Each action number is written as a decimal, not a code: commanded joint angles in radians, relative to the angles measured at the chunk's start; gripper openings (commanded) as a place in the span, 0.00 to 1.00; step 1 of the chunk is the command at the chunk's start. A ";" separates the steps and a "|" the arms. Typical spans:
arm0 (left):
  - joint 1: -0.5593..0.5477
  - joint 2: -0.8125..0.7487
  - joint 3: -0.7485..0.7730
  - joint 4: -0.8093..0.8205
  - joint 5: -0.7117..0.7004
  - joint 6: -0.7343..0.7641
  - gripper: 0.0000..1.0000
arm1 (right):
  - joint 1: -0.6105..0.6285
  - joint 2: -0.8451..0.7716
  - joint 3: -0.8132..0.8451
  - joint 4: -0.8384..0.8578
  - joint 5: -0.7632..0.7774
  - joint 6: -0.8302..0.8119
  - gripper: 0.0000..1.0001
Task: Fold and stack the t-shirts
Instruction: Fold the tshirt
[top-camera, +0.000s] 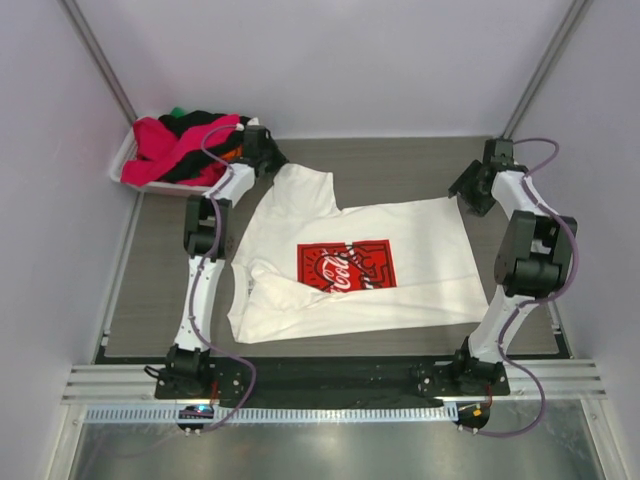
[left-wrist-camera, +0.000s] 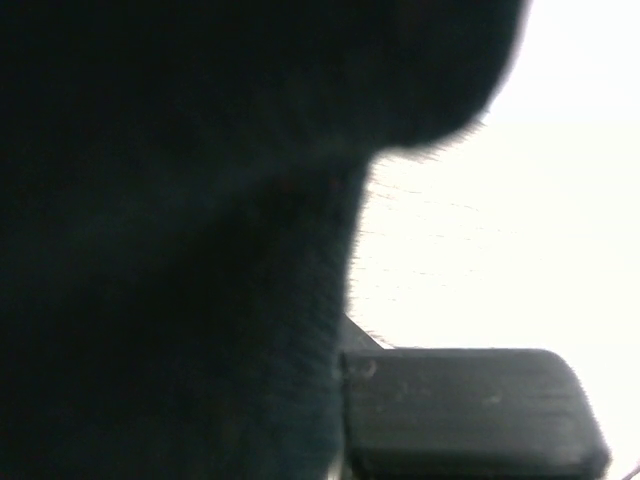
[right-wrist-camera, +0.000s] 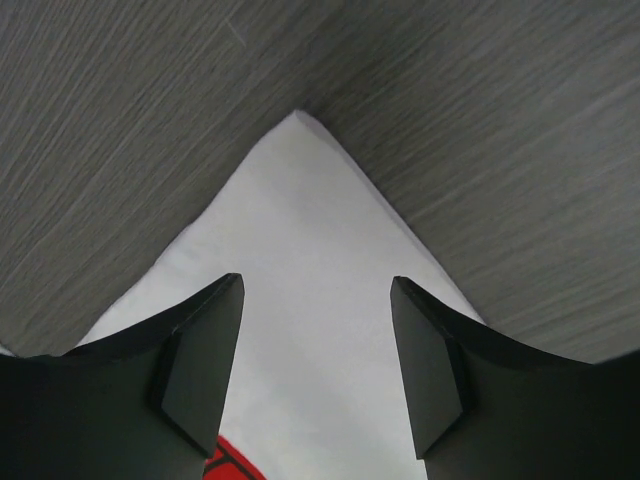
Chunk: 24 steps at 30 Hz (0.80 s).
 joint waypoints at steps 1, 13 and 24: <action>0.019 -0.004 -0.049 -0.029 0.045 -0.038 0.00 | 0.004 0.096 0.133 0.028 0.063 -0.034 0.66; 0.050 -0.053 -0.193 0.086 0.087 -0.091 0.00 | 0.008 0.408 0.435 -0.015 0.066 -0.040 0.56; 0.053 -0.060 -0.207 0.095 0.091 -0.095 0.00 | 0.035 0.390 0.376 -0.030 0.120 -0.055 0.39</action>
